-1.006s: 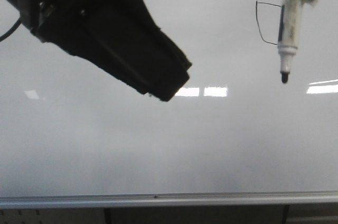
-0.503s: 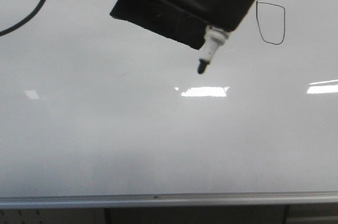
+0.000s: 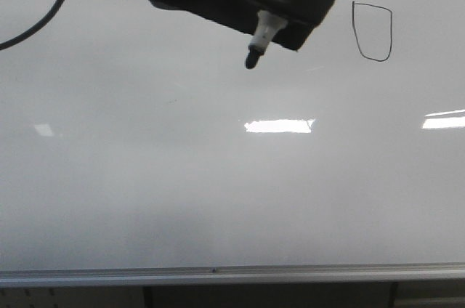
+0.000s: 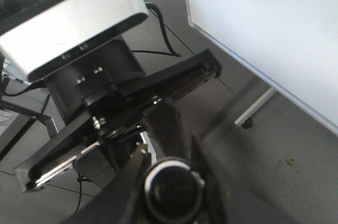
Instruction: Write number 0 on whiteboard
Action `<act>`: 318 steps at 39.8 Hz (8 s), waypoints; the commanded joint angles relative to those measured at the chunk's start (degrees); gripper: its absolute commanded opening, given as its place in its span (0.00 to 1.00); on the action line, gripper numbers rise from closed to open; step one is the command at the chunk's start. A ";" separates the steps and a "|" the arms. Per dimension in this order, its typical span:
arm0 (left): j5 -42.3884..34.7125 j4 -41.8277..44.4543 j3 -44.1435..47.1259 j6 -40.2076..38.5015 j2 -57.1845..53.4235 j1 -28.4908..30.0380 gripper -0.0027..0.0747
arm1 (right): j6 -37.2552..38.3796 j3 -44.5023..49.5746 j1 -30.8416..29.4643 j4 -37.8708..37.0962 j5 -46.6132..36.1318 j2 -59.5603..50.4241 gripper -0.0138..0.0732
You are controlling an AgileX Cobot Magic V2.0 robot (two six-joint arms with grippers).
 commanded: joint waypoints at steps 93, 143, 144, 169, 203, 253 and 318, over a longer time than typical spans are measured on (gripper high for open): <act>-34.81 55.05 -2.09 -61.72 6.65 44.65 0.01 | 1.38 30.25 -0.29 -19.53 -40.95 -53.78 0.09; -37.10 57.65 -4.58 -61.40 9.96 43.10 0.74 | 1.38 30.25 -0.29 -19.53 -40.47 -53.78 0.09; -36.66 57.74 -4.46 -61.40 9.29 43.10 0.74 | 1.38 30.25 -0.29 -19.53 -40.47 -53.78 0.09; -40.91 54.67 16.13 -61.40 -25.75 38.38 0.47 | 1.38 30.25 -0.29 -19.53 -40.49 -53.78 0.09; -38.84 55.07 30.33 -61.35 -70.94 36.05 0.01 | 1.38 30.25 -0.29 -19.53 -40.49 -53.78 0.09; -60.60 68.06 58.23 -72.05 -82.86 36.05 0.01 | 1.38 30.25 -0.24 -19.53 -40.36 -53.78 0.09; -59.40 68.06 58.87 -72.05 -82.86 36.05 0.01 | 43.96 40.71 -0.34 -66.08 -61.86 -58.39 0.09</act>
